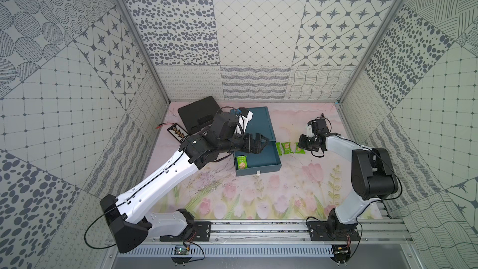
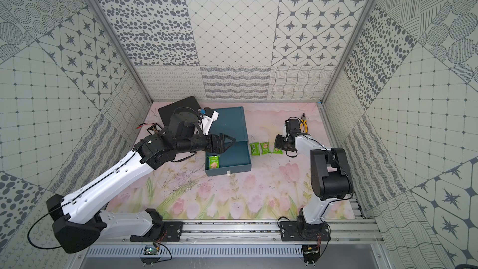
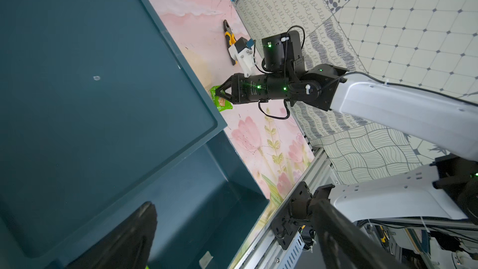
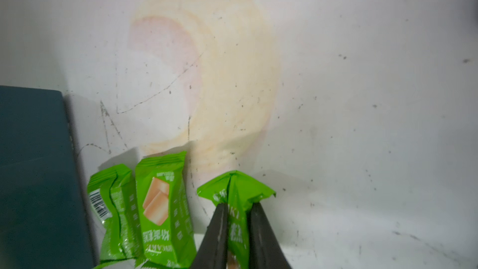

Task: Take the cookies out of the drawer
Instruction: Place the cookie at the center of the board.

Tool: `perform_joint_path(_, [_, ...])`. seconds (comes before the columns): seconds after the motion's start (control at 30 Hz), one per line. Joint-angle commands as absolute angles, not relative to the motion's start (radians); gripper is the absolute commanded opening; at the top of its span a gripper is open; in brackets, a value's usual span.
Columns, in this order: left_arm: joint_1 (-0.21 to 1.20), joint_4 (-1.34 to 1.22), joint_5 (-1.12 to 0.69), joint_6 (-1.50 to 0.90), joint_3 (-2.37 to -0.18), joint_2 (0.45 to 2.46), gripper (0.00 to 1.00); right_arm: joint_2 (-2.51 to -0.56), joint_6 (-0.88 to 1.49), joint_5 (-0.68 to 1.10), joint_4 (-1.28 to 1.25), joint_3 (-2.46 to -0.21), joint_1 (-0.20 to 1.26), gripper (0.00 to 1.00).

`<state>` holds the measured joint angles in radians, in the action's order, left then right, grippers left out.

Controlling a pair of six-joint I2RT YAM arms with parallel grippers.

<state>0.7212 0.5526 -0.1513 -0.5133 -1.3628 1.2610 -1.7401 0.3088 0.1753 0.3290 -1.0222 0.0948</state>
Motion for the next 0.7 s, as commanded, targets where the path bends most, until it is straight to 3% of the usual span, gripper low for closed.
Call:
perform_joint_path(0.0, [0.684, 0.575, -0.071, -0.478, -1.349, 1.238, 0.99, -1.749, 0.280, 0.190, 0.271, -1.065, 0.091, 0.08])
perform_joint_path(0.17, [0.642, 0.558, -0.078, -0.480, -1.334, 1.219, 0.99, -1.795, 0.315, 0.244, 0.265, -1.091, 0.091, 0.13])
perform_joint_path(0.53, [0.606, 0.546, -0.084, -0.470, -1.289, 1.179, 0.99, -1.822, 0.357, 0.265, 0.232, -1.073, 0.131, 0.15])
perform_joint_path(0.67, [0.603, 0.551, -0.089, -0.466, -1.282, 1.173, 0.99, -1.815, 0.356, 0.268, 0.251, -1.067, 0.139, 0.22])
